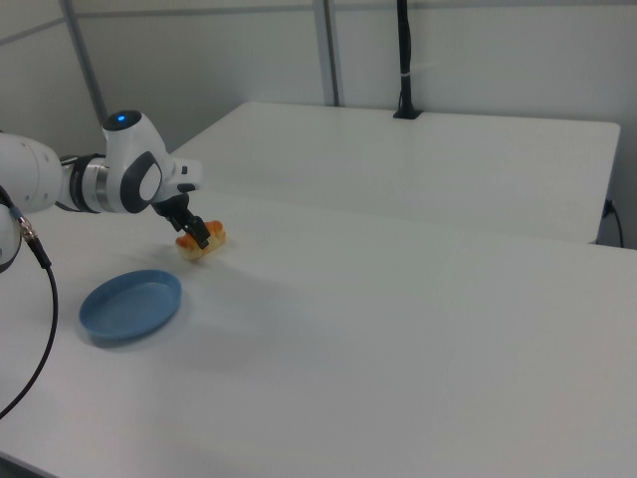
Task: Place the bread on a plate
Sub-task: 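Close the gripper on the bread roll and lift it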
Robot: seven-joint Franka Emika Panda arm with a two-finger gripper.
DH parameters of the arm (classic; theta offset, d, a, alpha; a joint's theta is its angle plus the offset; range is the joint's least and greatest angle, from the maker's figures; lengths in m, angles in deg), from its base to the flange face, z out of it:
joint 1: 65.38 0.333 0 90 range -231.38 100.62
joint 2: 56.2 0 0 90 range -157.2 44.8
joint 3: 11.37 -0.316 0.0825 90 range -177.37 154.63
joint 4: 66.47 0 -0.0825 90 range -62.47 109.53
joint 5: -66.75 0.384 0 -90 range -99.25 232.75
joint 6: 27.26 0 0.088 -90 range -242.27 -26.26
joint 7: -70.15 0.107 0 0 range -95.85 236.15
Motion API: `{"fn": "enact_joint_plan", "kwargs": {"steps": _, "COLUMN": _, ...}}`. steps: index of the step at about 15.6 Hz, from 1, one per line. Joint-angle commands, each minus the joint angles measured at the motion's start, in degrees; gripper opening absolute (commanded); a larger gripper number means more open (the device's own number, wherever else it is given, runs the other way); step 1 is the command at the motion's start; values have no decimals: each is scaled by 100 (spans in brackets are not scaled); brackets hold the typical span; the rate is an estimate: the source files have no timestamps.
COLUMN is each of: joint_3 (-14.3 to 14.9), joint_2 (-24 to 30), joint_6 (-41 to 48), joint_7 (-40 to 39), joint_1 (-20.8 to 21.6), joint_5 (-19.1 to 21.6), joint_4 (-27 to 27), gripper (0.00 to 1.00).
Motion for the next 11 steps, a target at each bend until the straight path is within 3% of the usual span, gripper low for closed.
{"fn": "enact_joint_plan", "kwargs": {"steps": 1, "joint_3": 124, "joint_2": -103, "joint_6": -122, "joint_7": 137, "joint_1": 117, "joint_5": -151, "joint_4": -108, "gripper": 35}}
{"fn": "enact_joint_plan", "kwargs": {"steps": 2, "joint_3": 132, "joint_2": -94, "joint_6": -114, "joint_7": 120, "joint_1": 117, "joint_5": -160, "joint_4": -108, "gripper": 23}}
{"fn": "enact_joint_plan", "kwargs": {"steps": 4, "joint_3": 124, "joint_2": 80, "joint_6": -70, "joint_7": 32, "joint_1": 74, "joint_5": -308, "joint_4": -73, "gripper": 11}}
{"fn": "enact_joint_plan", "kwargs": {"steps": 8, "joint_3": 115, "joint_2": 1098, "joint_6": 385, "joint_7": -494, "joint_1": -41, "joint_5": -266, "joint_4": 496, "gripper": 10}}
{"fn": "enact_joint_plan", "kwargs": {"steps": 11, "joint_3": 115, "joint_2": 1872, "joint_6": 1639, "joint_7": -1187, "joint_1": -76, "joint_5": -117, "joint_4": 901, "gripper": 10}}
